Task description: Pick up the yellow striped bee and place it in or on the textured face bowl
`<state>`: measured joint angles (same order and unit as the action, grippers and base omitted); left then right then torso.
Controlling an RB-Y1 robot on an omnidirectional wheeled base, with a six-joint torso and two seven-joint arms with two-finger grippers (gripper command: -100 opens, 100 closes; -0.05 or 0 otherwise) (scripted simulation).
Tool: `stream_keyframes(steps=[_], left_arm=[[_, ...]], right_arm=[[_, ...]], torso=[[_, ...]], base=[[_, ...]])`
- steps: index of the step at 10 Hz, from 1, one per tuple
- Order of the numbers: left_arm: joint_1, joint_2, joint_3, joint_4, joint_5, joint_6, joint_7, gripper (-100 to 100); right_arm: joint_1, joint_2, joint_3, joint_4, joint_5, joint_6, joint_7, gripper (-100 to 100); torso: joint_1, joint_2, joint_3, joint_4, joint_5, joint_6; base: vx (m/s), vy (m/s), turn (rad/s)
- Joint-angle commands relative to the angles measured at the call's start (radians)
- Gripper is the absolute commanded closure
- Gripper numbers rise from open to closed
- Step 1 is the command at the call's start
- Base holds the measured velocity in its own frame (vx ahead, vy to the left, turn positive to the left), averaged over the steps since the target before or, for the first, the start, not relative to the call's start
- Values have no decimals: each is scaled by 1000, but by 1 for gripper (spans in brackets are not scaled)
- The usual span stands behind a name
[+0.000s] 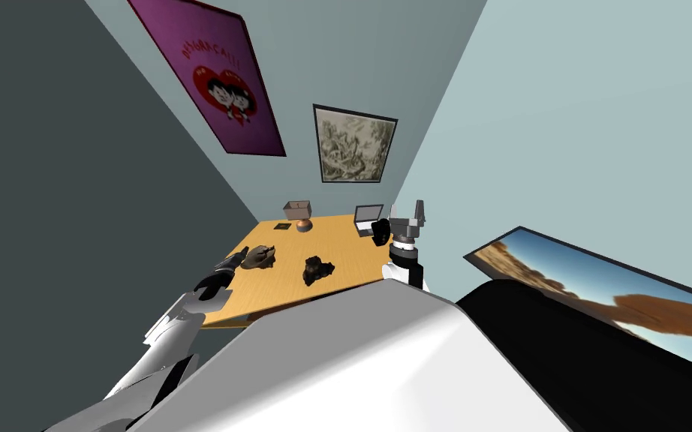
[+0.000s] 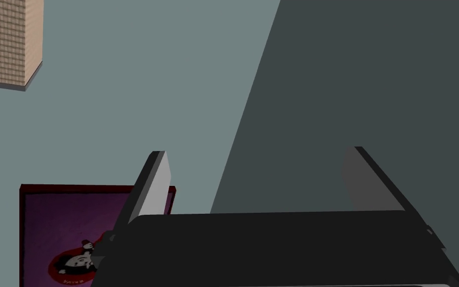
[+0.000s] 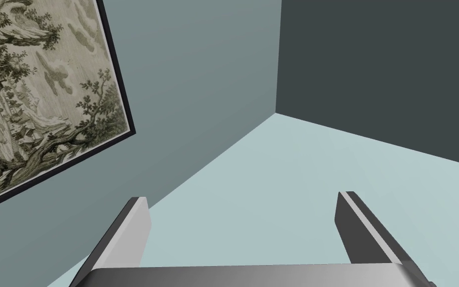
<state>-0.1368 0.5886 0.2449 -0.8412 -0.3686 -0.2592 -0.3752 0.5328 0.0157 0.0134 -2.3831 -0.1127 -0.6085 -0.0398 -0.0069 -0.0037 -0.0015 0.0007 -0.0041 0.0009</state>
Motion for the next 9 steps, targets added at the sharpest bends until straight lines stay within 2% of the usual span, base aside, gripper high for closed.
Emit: stream_keyframes(steps=[1, 2, 4, 5, 7, 8, 9], left_arm=[[2, 2, -1, 0, -1, -1, 28, -100], [49, 51, -44, -33, -14, -3, 69, -100], [49, 58, -44, -33, -14, -3, 123, -100], [97, 105, -88, -67, -28, -6, 154, -100], [97, 113, -88, -67, -28, -6, 216, -100], [92, 110, -85, -59, -28, -9, 193, -100], [92, 111, -86, -59, -28, -10, 200, 0]], right_arm=[[0, 0, 0, 0, 0, 0, 0, 0], [0, 0, 0, 0, 0, 0, 0, 0], [0, 0, 0, 0, 0, 0, 0, 0], [0, 0, 0, 0, 0, 0, 0, 0], [0, 0, 0, 0, 0, 0, 0, 0], [0, 0, 0, 0, 0, 0, 0, 0], [0, 0, 0, 0, 0, 0, 0, 0]], torso=[[0, 0, 0, 0, 0, 0], [2, 2, 1, 0, 1, 0], [-1, -1, 0, 0, 0, 0], [0, 0, 0, 0, 0, 0], [-3, -1, -1, 0, -1, 0], [0, 0, 0, 0, 0, 0], [2, 1, 0, 0, 1, 0]], base=[[0, 0, 0], [40, -57, 6], [39, -65, 15], [54, -105, 6], [47, -64, 12], [10, -11, 0], [0, 0, 0]])
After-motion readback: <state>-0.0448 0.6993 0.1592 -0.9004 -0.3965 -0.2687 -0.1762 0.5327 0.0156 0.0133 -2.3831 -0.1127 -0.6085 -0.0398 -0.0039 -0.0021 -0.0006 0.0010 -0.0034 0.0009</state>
